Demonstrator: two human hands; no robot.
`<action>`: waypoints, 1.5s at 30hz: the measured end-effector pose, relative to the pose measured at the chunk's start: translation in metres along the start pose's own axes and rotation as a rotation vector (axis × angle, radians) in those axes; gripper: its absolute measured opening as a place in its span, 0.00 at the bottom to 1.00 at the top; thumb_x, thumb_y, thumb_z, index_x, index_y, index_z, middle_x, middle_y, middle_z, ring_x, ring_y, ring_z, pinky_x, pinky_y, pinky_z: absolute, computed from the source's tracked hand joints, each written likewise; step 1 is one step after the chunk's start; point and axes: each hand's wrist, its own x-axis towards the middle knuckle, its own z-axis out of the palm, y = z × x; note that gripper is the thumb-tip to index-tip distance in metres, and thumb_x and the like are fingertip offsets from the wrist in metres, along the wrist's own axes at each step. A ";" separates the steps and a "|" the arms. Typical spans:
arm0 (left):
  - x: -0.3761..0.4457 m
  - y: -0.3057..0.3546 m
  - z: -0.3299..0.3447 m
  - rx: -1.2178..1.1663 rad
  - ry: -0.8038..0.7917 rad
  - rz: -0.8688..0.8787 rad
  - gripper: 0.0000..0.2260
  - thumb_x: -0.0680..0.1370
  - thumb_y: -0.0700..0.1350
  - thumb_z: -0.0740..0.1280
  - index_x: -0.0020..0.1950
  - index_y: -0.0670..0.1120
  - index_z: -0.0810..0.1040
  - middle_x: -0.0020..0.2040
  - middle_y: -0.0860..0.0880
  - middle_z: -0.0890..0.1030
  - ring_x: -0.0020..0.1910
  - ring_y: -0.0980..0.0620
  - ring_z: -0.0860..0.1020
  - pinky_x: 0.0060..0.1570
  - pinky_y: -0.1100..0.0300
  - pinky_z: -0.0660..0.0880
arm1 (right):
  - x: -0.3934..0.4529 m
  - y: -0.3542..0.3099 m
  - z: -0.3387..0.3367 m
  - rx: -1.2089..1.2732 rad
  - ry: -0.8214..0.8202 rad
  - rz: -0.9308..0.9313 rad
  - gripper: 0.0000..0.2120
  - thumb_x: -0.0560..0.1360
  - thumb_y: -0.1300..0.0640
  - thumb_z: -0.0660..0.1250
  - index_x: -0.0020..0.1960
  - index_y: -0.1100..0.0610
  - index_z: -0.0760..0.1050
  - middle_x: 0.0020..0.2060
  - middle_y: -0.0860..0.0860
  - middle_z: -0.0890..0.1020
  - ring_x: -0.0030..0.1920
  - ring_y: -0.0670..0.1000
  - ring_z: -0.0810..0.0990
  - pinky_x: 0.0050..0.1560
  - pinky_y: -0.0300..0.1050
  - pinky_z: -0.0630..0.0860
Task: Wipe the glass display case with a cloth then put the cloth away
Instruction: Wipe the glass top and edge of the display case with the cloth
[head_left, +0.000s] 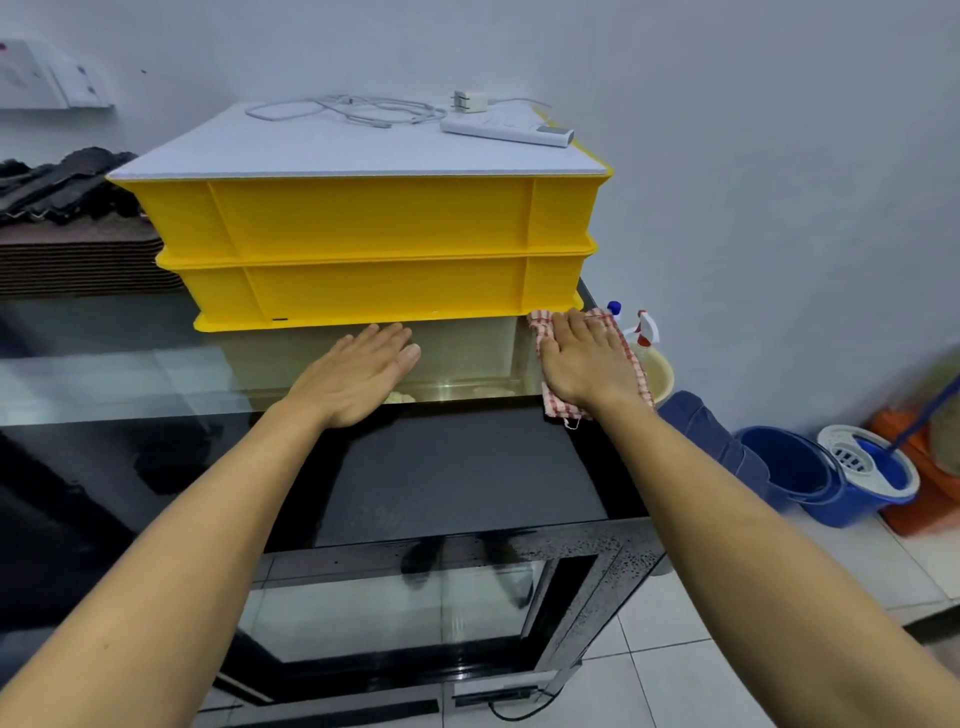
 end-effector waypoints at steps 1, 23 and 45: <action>0.000 0.000 0.000 0.000 0.003 0.001 0.37 0.80 0.71 0.35 0.86 0.55 0.46 0.85 0.58 0.44 0.83 0.58 0.42 0.82 0.53 0.42 | 0.001 -0.001 0.001 0.000 0.014 0.046 0.31 0.86 0.44 0.41 0.86 0.53 0.47 0.85 0.53 0.47 0.85 0.55 0.44 0.84 0.55 0.42; -0.005 0.004 -0.005 -0.012 -0.009 -0.006 0.29 0.86 0.63 0.37 0.86 0.54 0.46 0.85 0.58 0.44 0.84 0.57 0.41 0.82 0.53 0.40 | -0.017 -0.057 0.012 -0.077 0.037 0.033 0.34 0.84 0.43 0.37 0.85 0.58 0.50 0.84 0.59 0.52 0.84 0.59 0.51 0.83 0.59 0.47; -0.016 0.010 0.001 -0.014 0.030 -0.073 0.26 0.87 0.58 0.40 0.86 0.54 0.47 0.86 0.55 0.43 0.84 0.54 0.41 0.82 0.52 0.41 | -0.129 -0.070 0.013 -0.063 -0.088 -0.457 0.28 0.88 0.44 0.43 0.86 0.50 0.45 0.85 0.48 0.45 0.84 0.50 0.40 0.82 0.48 0.35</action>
